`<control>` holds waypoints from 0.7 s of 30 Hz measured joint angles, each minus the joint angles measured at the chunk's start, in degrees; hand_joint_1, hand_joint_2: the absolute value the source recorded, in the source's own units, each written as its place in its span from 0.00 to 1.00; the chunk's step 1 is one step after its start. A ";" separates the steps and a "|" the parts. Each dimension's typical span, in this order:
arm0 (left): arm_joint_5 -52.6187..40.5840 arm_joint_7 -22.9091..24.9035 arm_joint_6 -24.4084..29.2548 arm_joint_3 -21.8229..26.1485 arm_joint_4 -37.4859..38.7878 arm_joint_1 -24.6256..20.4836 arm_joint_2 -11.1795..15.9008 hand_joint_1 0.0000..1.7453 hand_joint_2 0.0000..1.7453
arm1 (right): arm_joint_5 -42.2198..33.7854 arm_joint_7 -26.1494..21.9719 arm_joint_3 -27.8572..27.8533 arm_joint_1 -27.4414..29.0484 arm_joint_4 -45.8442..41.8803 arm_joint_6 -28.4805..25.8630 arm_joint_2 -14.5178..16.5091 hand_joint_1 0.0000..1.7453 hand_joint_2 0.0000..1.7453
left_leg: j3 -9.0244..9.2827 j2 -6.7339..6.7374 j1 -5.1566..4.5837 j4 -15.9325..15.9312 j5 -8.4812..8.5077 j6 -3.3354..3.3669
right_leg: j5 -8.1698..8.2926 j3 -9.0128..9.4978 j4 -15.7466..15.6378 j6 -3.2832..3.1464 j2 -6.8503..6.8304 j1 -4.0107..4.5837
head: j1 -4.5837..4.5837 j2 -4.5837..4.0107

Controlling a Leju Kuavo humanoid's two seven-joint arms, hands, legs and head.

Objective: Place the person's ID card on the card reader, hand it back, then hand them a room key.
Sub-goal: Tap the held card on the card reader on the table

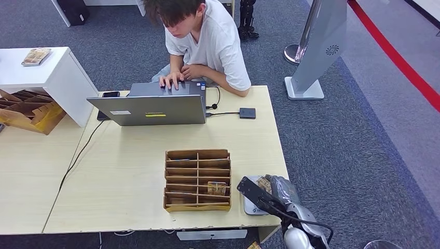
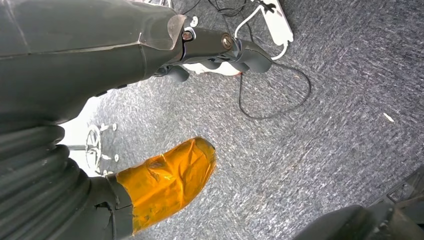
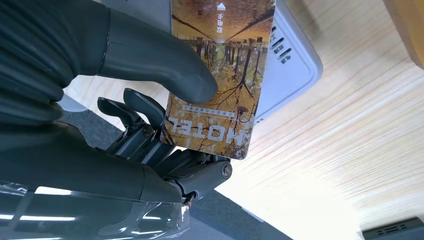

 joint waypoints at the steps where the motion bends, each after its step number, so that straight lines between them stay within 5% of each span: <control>1: 0.01 0.01 0.04 0.01 0.00 0.02 -0.01 0.00 1.00 | 0.32 0.01 -0.16 0.01 -0.01 -0.30 0.11 1.00 1.00 | 0.00 0.00 0.00 0.00 0.00 0.00 | 0.00 0.00 0.00 0.00 0.00 0.00 | 0.00 0.00; 21: 0.33 0.31 0.73 1.38 0.00 0.34 -0.55 0.00 1.00 | 8.67 0.05 -4.95 1.41 -2.86 -9.91 3.58 1.00 1.00 | -0.05 -0.01 0.00 0.00 0.00 0.01 | 0.00 -0.04 0.00 0.00 0.00 0.00 | -0.01 0.00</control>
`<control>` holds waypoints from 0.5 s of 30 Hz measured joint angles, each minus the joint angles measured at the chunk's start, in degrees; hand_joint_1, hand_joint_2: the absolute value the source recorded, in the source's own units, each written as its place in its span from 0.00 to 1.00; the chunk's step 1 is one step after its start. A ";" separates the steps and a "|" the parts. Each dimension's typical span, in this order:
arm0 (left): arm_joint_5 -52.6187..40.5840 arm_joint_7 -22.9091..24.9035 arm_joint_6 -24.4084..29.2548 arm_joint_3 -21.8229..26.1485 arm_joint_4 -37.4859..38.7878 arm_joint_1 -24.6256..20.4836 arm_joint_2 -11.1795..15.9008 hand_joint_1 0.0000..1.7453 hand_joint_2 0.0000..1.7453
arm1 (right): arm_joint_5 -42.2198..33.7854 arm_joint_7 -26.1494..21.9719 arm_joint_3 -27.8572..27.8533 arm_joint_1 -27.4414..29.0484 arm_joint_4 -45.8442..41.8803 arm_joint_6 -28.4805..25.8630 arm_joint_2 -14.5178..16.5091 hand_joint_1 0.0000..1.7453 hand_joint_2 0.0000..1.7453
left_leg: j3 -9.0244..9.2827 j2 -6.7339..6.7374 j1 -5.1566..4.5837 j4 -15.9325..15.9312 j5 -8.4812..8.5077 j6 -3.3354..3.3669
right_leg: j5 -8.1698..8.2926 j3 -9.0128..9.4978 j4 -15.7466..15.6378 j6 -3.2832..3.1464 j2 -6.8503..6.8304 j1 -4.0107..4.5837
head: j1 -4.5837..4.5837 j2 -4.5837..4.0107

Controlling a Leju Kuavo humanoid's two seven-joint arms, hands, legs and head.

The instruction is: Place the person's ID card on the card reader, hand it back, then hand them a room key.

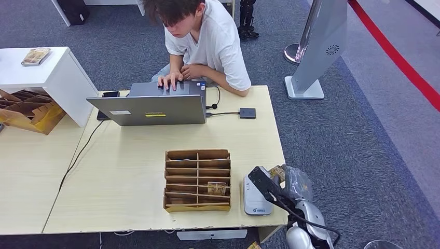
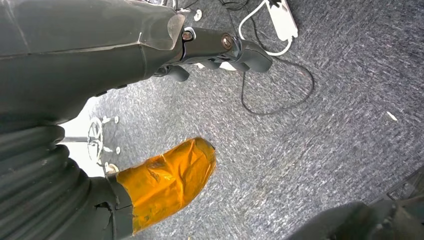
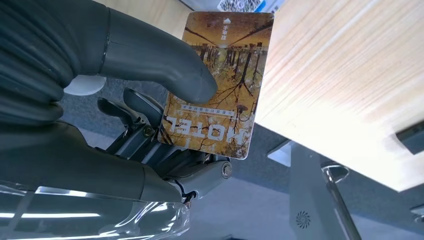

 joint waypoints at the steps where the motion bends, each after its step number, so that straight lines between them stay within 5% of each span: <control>1: 0.01 0.01 0.01 0.02 0.00 0.01 -0.03 0.00 1.00 | 0.36 -0.12 -0.21 0.15 -0.25 -0.56 0.20 1.00 1.00 | -0.01 0.00 0.00 0.00 0.00 0.00 | 0.00 -0.01 0.00 0.00 0.00 0.00 | 0.00 0.00; 15: -0.24 0.01 0.14 0.39 0.00 0.15 -0.54 0.00 1.00 | 4.33 -4.68 -2.78 2.14 -4.67 -8.98 2.81 1.00 1.00 | -0.03 0.00 0.00 0.00 0.00 0.00 | 0.00 -0.04 0.00 0.00 -0.01 0.00 | 0.00 0.00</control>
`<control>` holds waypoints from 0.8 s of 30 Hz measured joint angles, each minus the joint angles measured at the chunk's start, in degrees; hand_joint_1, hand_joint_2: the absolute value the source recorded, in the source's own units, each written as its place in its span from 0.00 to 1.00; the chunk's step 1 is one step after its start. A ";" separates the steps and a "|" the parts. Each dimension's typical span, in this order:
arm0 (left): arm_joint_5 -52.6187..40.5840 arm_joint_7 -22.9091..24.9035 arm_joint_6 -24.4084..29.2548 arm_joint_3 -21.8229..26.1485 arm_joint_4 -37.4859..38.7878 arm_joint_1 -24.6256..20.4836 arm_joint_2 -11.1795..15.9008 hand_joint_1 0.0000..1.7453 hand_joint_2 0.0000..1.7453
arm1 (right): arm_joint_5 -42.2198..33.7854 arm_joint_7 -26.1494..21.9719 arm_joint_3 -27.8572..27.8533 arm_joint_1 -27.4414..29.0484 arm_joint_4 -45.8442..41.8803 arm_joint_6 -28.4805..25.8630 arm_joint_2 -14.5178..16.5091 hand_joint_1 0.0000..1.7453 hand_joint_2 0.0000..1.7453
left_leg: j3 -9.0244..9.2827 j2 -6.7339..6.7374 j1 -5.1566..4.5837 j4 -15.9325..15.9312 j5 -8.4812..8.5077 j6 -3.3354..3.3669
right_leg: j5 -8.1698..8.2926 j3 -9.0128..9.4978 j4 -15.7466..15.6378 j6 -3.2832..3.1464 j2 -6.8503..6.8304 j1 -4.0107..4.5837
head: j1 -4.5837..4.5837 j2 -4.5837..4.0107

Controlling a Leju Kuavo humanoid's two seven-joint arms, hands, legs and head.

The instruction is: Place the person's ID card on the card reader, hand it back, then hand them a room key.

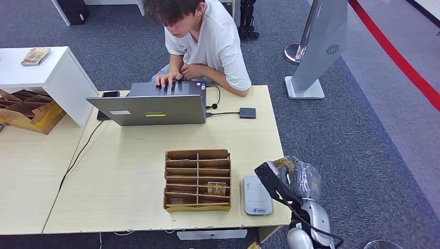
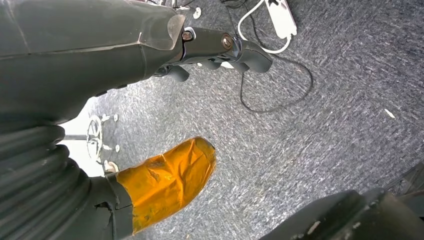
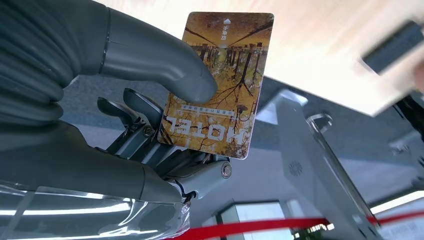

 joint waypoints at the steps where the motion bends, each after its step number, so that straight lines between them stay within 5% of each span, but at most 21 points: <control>1: -0.09 -0.01 0.01 0.02 0.00 0.03 -0.03 0.00 1.00 | 0.28 -1.06 -0.15 0.29 -0.66 -1.34 0.20 1.00 1.00 | 0.00 0.00 0.00 0.00 0.00 0.00 | 0.00 0.00 0.00 0.00 0.00 0.00 | -0.01 0.00; 12: -1.21 -0.82 0.01 0.03 0.00 0.07 -0.32 0.00 1.00 | 0.73 -9.93 0.12 2.01 -7.34 -9.21 0.83 1.00 1.00 | 0.00 0.00 0.00 0.00 0.00 0.00 | 0.00 -0.01 0.00 0.00 0.01 0.00 | 0.00 0.00; 24: -2.08 -1.32 -0.23 0.01 0.00 -0.08 -0.32 0.00 1.00 | 0.66 -11.42 2.83 0.62 -10.90 -10.59 0.83 1.00 1.00 | -0.01 0.00 0.00 0.00 0.00 0.00 | 0.00 -0.01 0.00 0.00 0.01 0.00 | 0.00 0.00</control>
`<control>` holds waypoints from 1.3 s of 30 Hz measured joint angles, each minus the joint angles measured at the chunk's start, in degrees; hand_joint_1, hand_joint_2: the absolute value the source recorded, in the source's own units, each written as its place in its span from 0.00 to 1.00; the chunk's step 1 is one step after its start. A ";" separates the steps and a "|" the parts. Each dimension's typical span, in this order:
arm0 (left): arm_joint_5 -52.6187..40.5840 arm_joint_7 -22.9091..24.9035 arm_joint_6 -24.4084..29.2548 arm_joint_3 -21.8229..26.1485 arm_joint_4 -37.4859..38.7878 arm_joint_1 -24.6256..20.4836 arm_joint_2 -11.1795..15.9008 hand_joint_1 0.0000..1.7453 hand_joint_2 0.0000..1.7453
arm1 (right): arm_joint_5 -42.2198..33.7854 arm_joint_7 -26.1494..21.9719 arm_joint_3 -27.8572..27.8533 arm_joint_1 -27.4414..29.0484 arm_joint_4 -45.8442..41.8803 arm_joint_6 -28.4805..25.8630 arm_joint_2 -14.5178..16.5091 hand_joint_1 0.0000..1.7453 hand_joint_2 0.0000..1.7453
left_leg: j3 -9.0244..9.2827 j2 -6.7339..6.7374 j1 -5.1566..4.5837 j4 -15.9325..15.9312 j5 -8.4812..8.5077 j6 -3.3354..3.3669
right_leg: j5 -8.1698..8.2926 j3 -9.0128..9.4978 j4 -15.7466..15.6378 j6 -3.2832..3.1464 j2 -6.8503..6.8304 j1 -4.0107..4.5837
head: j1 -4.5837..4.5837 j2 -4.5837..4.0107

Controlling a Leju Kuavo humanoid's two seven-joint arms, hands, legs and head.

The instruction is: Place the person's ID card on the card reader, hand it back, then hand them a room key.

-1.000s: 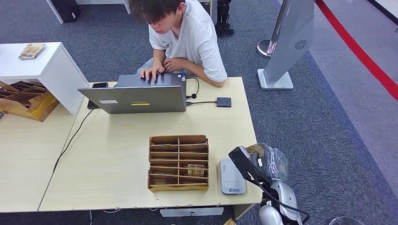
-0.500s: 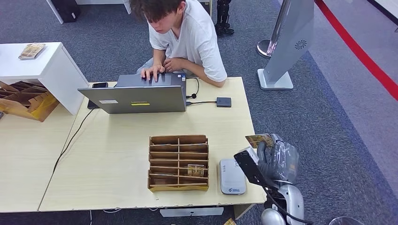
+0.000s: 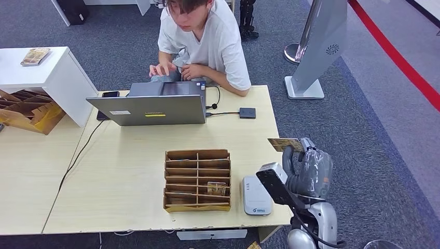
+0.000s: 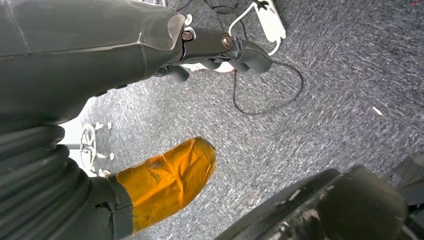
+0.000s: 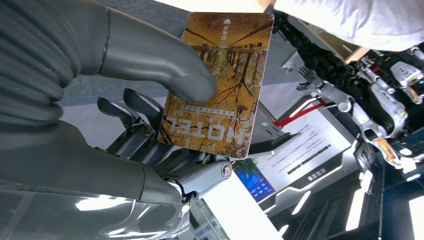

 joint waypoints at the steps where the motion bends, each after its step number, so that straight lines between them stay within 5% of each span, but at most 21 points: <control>1: -0.06 -0.03 -0.03 0.00 0.00 -0.03 0.00 0.00 1.00 | -0.08 -0.05 0.23 -0.21 -0.04 0.02 0.00 1.00 1.00 | 0.00 0.00 0.00 0.00 0.00 0.00 | 0.00 0.00 0.00 0.00 0.00 0.00 | 0.00 0.00; 39: -2.26 -0.05 -2.51 -0.55 -0.02 -1.41 0.04 0.00 1.00 | -2.44 3.68 6.41 -14.11 9.74 6.32 0.43 1.00 1.00 | -0.02 -0.04 0.00 0.00 0.03 -0.02 | 0.00 0.01 0.00 0.00 -0.04 0.00 | 0.01 0.00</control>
